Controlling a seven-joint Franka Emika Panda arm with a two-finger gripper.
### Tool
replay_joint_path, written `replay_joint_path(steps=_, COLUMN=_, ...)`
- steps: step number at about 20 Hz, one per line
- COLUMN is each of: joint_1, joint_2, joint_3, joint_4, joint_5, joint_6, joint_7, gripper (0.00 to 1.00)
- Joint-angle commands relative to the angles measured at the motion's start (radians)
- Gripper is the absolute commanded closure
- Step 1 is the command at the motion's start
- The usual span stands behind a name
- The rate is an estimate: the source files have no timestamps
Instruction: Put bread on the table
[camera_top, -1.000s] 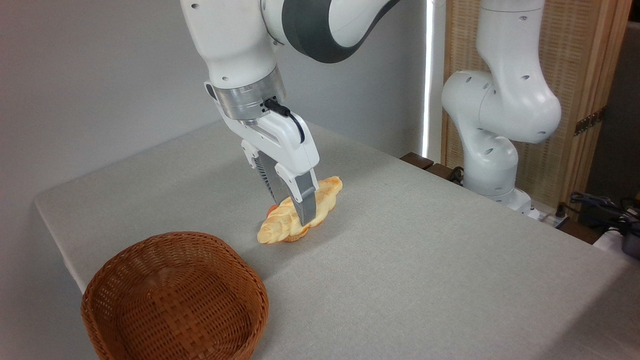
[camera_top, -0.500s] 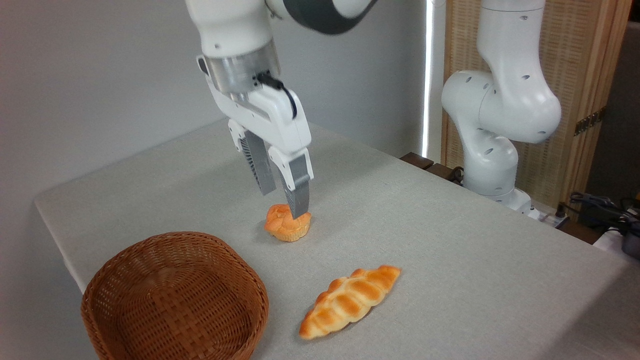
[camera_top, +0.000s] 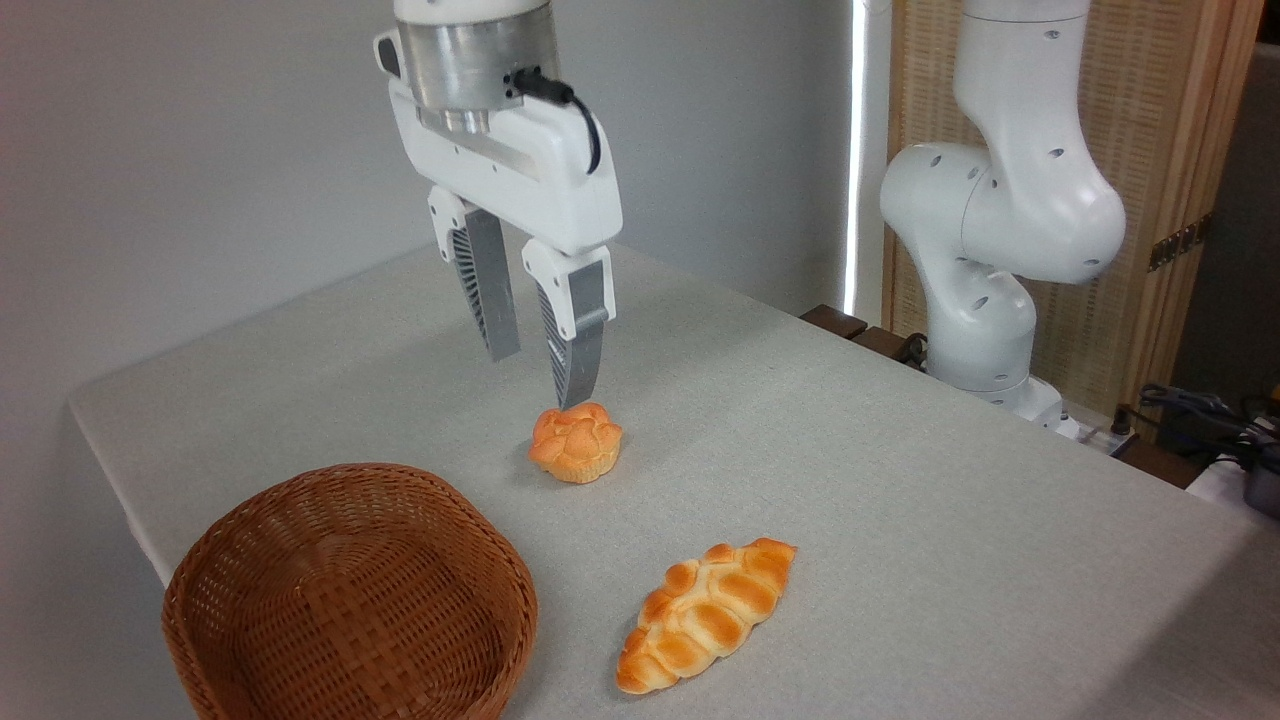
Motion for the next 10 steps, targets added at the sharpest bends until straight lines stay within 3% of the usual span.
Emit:
replay_joint_path(steps=1, joint_1=0.030, joint_2=0.013, joint_3=-0.027, joint_4=0.059, joint_5=-0.026, joint_6=-0.018, joint_7=-0.017, gripper=0.00)
replay_joint_path(steps=10, joint_1=0.025, joint_2=0.033, joint_3=-0.039, joint_4=0.083, joint_5=-0.024, joint_6=-0.070, joint_7=-0.028, gripper=0.00)
